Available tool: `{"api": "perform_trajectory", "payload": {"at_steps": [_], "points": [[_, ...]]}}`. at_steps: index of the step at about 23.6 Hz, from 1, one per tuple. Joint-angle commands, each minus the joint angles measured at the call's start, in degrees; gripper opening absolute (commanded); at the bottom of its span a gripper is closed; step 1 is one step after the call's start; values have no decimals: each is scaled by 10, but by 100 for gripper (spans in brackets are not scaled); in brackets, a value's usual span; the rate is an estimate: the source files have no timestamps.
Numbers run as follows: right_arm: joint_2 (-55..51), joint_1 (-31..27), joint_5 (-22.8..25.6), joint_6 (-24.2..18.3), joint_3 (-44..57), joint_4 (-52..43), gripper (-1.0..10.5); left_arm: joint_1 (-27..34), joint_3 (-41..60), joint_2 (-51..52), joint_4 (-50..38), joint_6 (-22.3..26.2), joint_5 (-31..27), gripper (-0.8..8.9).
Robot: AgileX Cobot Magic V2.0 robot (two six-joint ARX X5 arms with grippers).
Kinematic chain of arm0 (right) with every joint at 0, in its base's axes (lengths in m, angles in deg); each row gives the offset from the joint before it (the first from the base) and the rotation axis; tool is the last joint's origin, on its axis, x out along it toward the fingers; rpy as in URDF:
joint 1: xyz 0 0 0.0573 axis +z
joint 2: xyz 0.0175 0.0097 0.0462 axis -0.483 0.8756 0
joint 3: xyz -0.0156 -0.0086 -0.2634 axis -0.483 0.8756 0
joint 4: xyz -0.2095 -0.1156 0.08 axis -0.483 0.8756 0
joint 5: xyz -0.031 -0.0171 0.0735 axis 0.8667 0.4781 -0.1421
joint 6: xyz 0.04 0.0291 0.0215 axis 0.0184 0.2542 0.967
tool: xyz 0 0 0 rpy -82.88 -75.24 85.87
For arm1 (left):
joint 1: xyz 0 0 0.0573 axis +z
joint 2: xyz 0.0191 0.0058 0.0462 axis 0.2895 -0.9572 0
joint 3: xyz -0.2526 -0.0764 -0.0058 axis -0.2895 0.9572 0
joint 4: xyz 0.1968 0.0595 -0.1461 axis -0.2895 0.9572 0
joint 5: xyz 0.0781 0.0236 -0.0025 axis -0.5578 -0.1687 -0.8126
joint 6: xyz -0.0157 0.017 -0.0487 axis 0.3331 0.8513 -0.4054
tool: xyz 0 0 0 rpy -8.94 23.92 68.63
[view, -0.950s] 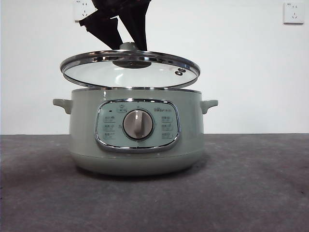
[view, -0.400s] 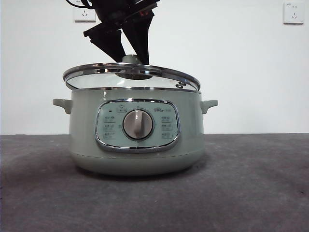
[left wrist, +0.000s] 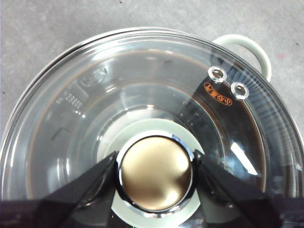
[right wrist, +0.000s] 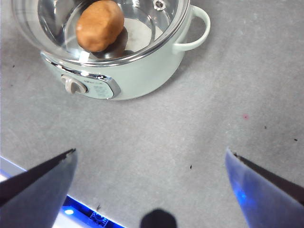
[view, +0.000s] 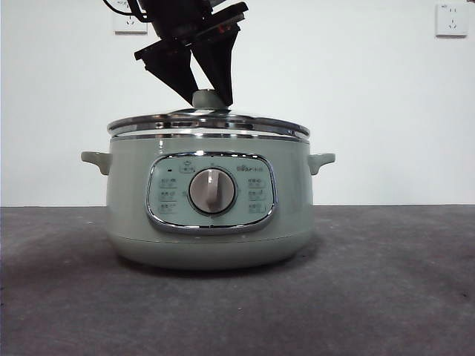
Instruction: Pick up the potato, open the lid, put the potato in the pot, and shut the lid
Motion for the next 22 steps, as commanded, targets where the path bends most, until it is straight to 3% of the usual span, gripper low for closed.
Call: {"api": "perform_trajectory", "payload": {"at_steps": [1, 6, 8, 11, 12, 22], "points": [[0, 0, -1, -7, 5, -4, 662, 2, -1, -23, -11, 14, 1, -12], [0, 0, 4, -7, 5, -4, 662, 1, -1, -32, -13, 19, 2, -10], [0, 0, 4, -8, 5, -4, 662, 2, -1, -31, 2, 18, 3, 41], [0, 0, 4, -14, 5, -4, 662, 5, -1, -31, 11, 12, 3, 535], [0, 0, 4, -16, 5, -4, 662, 5, -1, -29, 11, 12, 3, 613], [0, 0, 4, -17, 5, -3, 662, 5, -3, 43, 5, 4, 3, 629]]}}
